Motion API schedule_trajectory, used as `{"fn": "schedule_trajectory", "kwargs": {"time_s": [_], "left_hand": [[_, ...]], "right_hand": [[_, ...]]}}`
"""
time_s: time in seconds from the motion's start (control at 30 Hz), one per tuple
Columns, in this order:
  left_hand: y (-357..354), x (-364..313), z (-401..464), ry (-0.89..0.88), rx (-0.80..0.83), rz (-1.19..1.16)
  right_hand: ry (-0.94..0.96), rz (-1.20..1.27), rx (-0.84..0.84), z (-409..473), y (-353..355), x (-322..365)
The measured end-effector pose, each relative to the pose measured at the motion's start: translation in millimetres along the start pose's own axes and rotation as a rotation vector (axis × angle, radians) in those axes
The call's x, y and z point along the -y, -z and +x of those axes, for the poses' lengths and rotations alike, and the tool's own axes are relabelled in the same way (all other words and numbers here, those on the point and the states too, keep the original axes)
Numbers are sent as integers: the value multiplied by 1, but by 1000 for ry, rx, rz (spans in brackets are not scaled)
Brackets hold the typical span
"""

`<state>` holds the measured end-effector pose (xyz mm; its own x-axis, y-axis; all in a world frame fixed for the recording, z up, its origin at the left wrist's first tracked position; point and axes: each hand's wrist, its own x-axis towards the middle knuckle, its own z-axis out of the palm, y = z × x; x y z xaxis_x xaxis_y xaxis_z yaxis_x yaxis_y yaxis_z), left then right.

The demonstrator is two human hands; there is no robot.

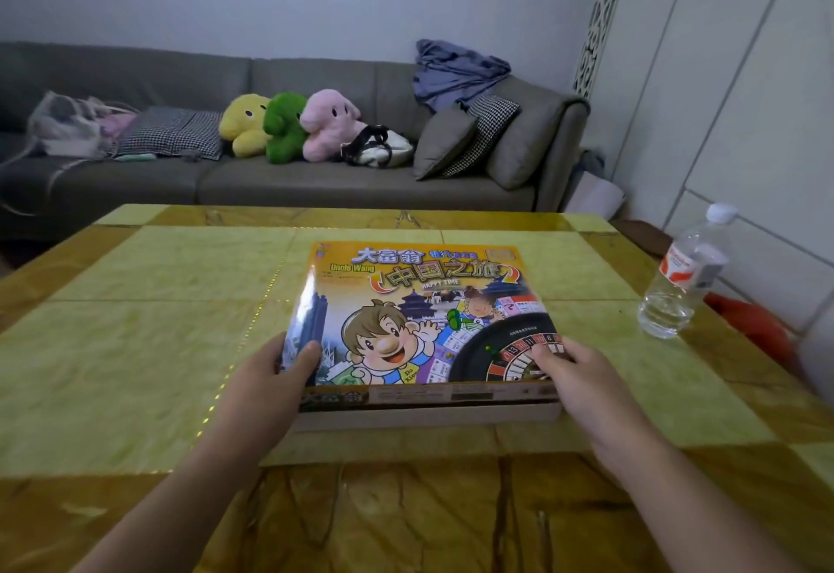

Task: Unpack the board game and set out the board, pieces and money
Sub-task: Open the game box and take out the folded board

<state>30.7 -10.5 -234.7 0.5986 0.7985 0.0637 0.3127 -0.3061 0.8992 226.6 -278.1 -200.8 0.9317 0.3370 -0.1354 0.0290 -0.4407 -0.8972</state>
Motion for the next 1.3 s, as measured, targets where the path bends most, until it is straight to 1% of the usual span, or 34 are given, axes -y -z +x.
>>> {"fn": "schedule_trajectory", "kwargs": {"time_s": [0.17,0.27,0.4,0.5,0.57,0.63,0.7,0.77,0.87,0.9,0.97,1.0,1.03,1.1,1.17,1.23,1.3], "left_hand": [[3,-12,0,-42,-11,-98],[9,-24,-4,-55,18,-199],[16,-35,-7,-88,67,-305],[20,-35,-5,-83,42,-310],[22,-36,-4,-94,6,-265],[24,-41,-6,-113,-46,-208],[29,-49,-8,-139,-60,-217],[38,-65,-13,-159,-17,-359],[61,-85,-21,-99,106,-772],[73,-90,-24,-86,162,-860],[96,-90,-29,-68,231,-914],[105,-84,-28,-45,219,-909],[112,-80,-26,-15,183,-879],[123,-64,-18,49,63,-755],[131,-46,-7,119,-47,-724],[140,-25,2,181,-139,-722],[152,-8,12,222,-230,-675]], "right_hand": [[31,142,-24,-2,7,8],[57,299,-29,-4,17,16],[53,592,57,-6,32,27],[74,697,132,-14,41,35],[145,760,157,-22,45,42],[292,761,171,-35,47,54],[489,622,177,-51,42,69],[674,412,150,-69,26,87],[962,-28,61,-79,-15,104],[1071,-187,7,-78,-32,106],[1260,-515,-67,-73,-65,109],[1304,-627,-79,-72,-79,109],[1320,-682,-82,-71,-91,109],[1350,-729,-36,-70,-107,109],[1377,-780,32,-70,-115,106],[1311,-770,83,-71,-115,101],[1160,-688,98,-72,-107,88]]}}
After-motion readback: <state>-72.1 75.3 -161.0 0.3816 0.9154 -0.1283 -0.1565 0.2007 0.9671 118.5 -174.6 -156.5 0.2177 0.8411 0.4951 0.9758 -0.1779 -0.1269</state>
